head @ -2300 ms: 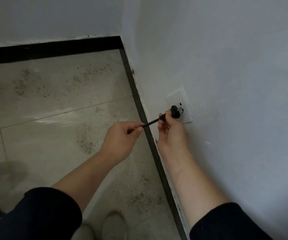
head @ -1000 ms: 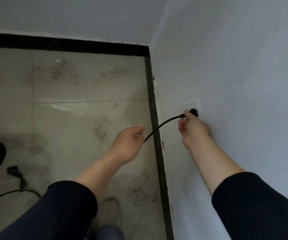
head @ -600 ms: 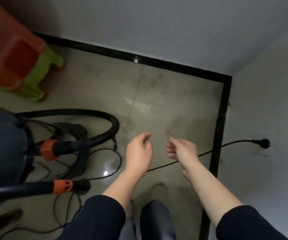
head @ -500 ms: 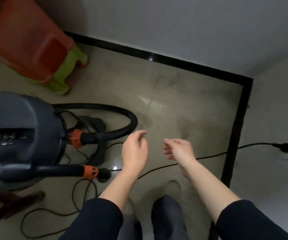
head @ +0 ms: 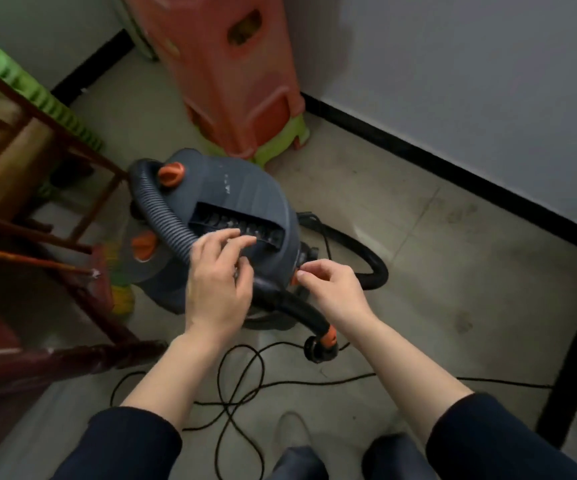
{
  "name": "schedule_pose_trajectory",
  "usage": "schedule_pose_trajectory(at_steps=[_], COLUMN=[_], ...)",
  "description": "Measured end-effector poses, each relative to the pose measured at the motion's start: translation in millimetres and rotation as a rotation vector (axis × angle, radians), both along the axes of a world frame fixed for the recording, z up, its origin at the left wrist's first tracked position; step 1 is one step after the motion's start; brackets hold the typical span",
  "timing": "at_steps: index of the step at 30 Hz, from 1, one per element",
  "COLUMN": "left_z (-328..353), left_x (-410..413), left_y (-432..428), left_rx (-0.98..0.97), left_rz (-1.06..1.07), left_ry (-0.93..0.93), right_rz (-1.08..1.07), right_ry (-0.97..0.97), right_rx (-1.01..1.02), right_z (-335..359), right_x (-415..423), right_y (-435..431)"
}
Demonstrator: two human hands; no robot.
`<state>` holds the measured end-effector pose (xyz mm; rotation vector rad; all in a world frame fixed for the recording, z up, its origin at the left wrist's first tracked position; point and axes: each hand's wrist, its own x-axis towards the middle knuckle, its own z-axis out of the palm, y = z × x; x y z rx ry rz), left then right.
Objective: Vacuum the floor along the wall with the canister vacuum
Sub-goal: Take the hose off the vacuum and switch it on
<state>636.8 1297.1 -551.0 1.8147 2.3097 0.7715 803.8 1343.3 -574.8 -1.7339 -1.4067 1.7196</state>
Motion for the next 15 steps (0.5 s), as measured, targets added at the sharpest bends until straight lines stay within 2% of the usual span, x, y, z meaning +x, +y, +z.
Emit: schedule_pose_trajectory(at_steps=[3,6,9,15], left_z=[4,-5,-24,-30], left_x=[-57,-97,-124,-156], left_y=[-6,-10,-6,4], left_rx=[0.026,-0.154,-0.33,-0.397], left_rz=[0.227,0.357,0.21,-0.024], left_ry=[-0.055,-0.097,-0.086,-0.04], right_rz=[0.164,0.333,0.378,0.355], right_ry=[-0.099,-0.232,-0.399,-0.596], right_rx=[0.199,0.333,0.371,0.429], right_z=[15,17,17,15], right_x=[-45,-78,-107,-127], right_y=[1,7,9,15])
